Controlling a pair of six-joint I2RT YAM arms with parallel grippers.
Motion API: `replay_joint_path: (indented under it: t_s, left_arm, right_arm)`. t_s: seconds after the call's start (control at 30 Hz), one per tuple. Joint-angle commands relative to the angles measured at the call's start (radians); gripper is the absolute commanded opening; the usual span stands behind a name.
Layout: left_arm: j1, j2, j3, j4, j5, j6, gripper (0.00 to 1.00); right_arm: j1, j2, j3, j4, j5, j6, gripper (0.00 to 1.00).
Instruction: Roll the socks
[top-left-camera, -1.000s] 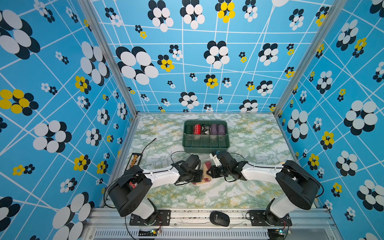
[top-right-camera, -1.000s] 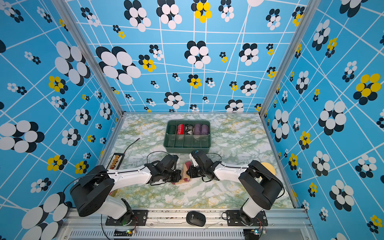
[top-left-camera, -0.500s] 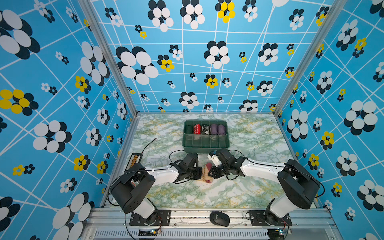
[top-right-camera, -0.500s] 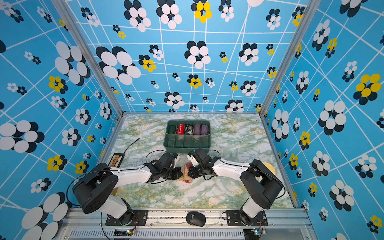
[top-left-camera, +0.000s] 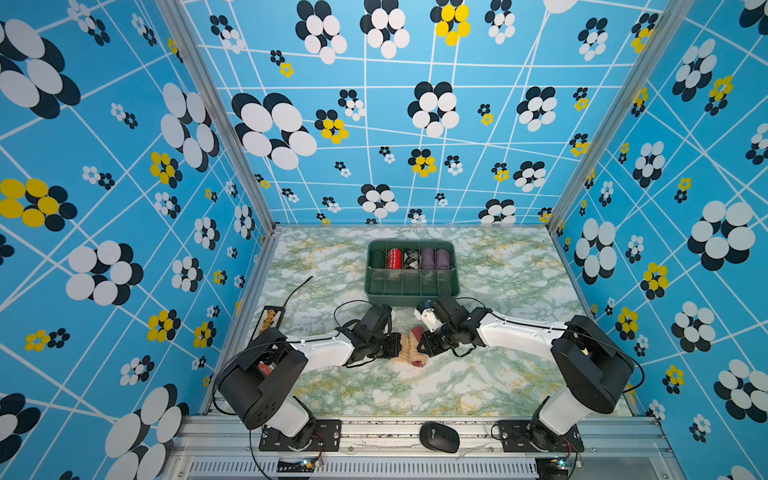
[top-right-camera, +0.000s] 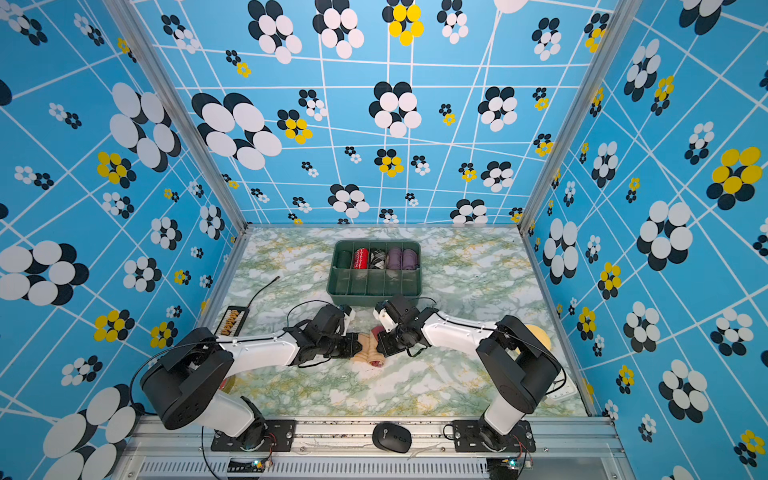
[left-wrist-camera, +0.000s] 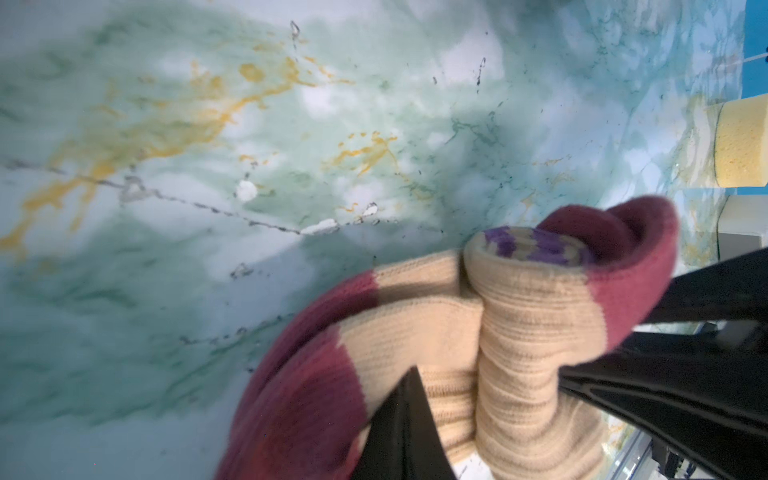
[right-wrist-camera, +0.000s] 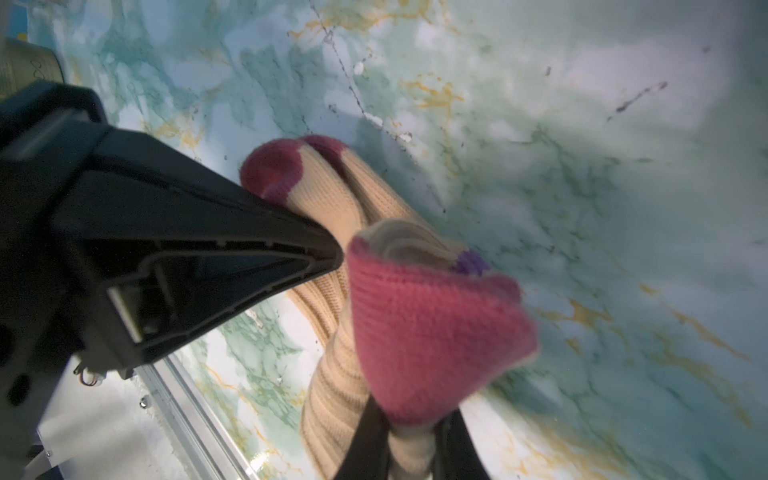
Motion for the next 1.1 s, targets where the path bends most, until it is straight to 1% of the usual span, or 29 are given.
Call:
replay_joint_path:
  t_s: [0.0, 0.13, 0.23, 0.37, 0.7, 0.9, 1.07]
  left_arm:
    - [-0.02, -0.009, 0.032, -0.142, -0.065, 0.01, 0.0]
    - [-0.051, -0.069, 0.091, -0.181, -0.094, 0.012, 0.0]
    - [-0.068, -0.098, 0.128, -0.204, -0.108, 0.015, 0.0]
    - [-0.092, -0.116, 0.149, -0.189, -0.11, 0.006, 0.0]
    - [-0.172, -0.03, 0.149, -0.1, -0.062, -0.052, 0.0]
    - [-0.184, -0.005, 0.126, -0.057, -0.064, -0.072, 0.0]
    - [-0.186, 0.016, 0.133, -0.059, -0.066, -0.066, 0.0]
  right_arm:
    - [0.014, 0.001, -0.002, -0.115, 0.098, 0.056, 0.0]
    - [0.032, -0.006, 0.015, -0.142, 0.147, 0.078, 0.0]
    - [0.042, -0.004, 0.027, -0.154, 0.163, 0.085, 0.0]
    - [0.054, 0.006, 0.045, -0.169, 0.177, 0.088, 0.0]
    - [0.059, 0.012, 0.049, -0.156, 0.17, 0.105, 0.04]
    - [0.059, 0.006, 0.038, -0.14, 0.161, 0.112, 0.04]
    - [0.059, 0.008, 0.038, -0.134, 0.158, 0.114, 0.04]
